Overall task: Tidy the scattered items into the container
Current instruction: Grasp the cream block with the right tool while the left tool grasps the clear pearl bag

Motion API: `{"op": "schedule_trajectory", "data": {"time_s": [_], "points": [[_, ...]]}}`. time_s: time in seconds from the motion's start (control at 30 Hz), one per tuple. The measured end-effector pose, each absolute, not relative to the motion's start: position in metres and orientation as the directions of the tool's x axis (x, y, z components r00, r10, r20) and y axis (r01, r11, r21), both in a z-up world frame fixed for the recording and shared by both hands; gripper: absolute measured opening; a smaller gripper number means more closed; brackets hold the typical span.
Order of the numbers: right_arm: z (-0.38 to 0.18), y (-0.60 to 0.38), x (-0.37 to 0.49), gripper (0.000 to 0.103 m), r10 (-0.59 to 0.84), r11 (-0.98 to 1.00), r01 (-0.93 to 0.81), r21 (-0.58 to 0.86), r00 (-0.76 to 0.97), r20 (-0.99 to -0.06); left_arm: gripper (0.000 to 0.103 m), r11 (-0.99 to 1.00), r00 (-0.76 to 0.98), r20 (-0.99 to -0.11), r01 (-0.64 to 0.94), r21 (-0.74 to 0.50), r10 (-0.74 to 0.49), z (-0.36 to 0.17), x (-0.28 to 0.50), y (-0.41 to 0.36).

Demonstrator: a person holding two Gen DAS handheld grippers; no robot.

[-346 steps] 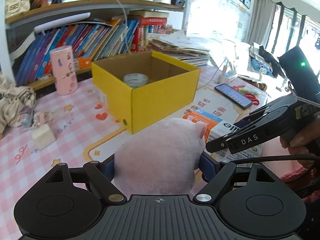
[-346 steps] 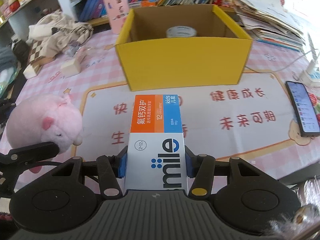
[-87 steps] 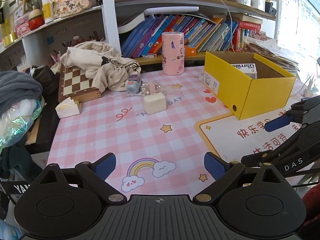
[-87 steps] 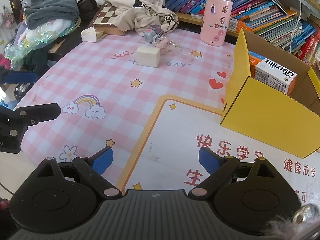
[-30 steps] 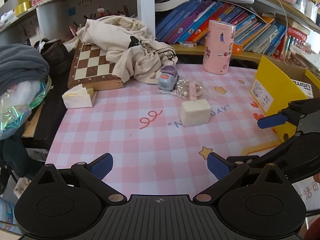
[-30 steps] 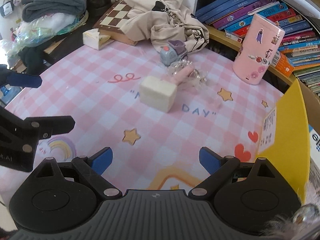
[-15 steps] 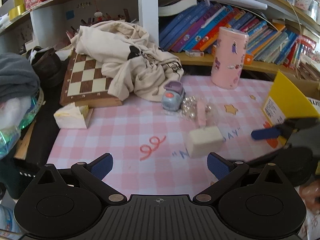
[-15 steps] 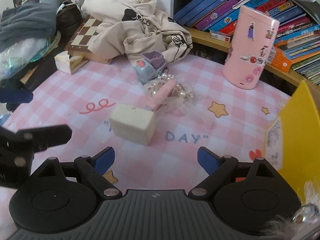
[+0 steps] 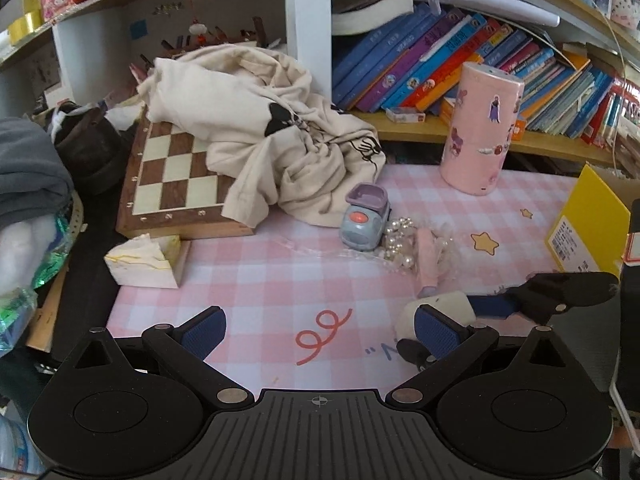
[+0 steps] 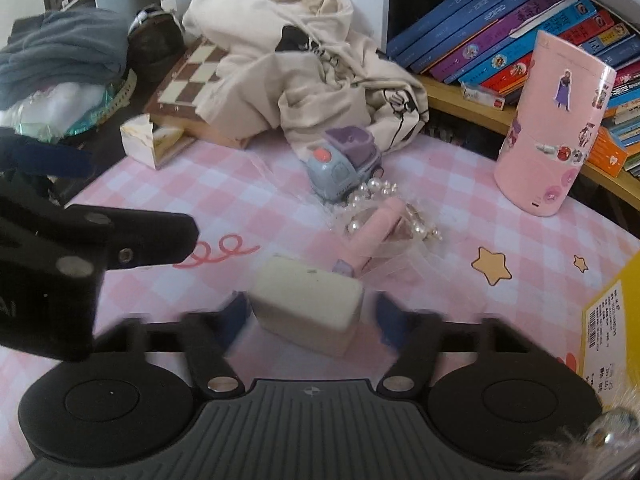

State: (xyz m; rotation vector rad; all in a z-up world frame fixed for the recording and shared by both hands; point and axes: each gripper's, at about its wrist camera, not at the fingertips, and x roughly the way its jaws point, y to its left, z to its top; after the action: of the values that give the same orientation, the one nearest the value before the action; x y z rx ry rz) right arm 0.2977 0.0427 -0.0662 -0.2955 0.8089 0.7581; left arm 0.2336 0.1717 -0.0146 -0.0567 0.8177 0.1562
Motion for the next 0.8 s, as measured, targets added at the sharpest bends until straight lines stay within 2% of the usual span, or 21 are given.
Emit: {"op": "schedule_trajectory", "data": {"time_s": [0.23, 0.4, 0.5, 0.57, 0.6, 0.67, 0.73, 0.8], "points": [[-0.053, 0.002, 0.285, 0.051, 0.471, 0.728, -0.684, 0.044, 0.453, -0.757, 0.102, 0.997, 0.695, -0.717, -0.079, -0.006, 0.051, -0.021, 0.251, 0.157], [-0.050, -0.028, 0.264, 0.051, 0.437, 0.744, -0.668, 0.022, 0.461, -0.772, 0.097, 1.000, 0.713, -0.701, 0.000, -0.022, -0.016, -0.028, 0.272, 0.140], [-0.051, -0.037, 0.258, 0.051, 0.425, 0.755, -0.656, 0.029, 0.454, -0.783, 0.080, 0.999, 0.720, -0.693, 0.048, -0.012, -0.043, -0.033, 0.288, 0.125], [-0.052, -0.043, 0.254, 0.051, 0.417, 0.762, -0.647, 0.034, 0.449, -0.791, 0.059, 0.997, 0.717, -0.695, 0.072, 0.014, -0.042, -0.039, 0.299, 0.114], [-0.053, -0.044, 0.255, 0.051, 0.414, 0.765, -0.642, 0.038, 0.447, -0.793, 0.053, 0.996, 0.713, -0.701, 0.082, 0.029, -0.038, -0.042, 0.304, 0.109], [-0.054, -0.046, 0.256, 0.051, 0.410, 0.772, -0.633, 0.044, 0.444, -0.797, 0.020, 0.994, 0.699, -0.714, 0.097, 0.048, -0.034, -0.051, 0.312, 0.103], [-0.055, -0.049, 0.258, 0.051, 0.408, 0.778, -0.627, 0.053, 0.439, -0.801, 0.003, 0.995, 0.693, -0.721, 0.093, 0.042, -0.035, -0.055, 0.314, 0.104], [-0.054, -0.051, 0.258, 0.051, 0.407, 0.780, -0.623, 0.055, 0.438, -0.801, 0.000, 0.995, 0.707, -0.702, 0.096, -0.015, -0.079, -0.049, 0.307, 0.108]]}}
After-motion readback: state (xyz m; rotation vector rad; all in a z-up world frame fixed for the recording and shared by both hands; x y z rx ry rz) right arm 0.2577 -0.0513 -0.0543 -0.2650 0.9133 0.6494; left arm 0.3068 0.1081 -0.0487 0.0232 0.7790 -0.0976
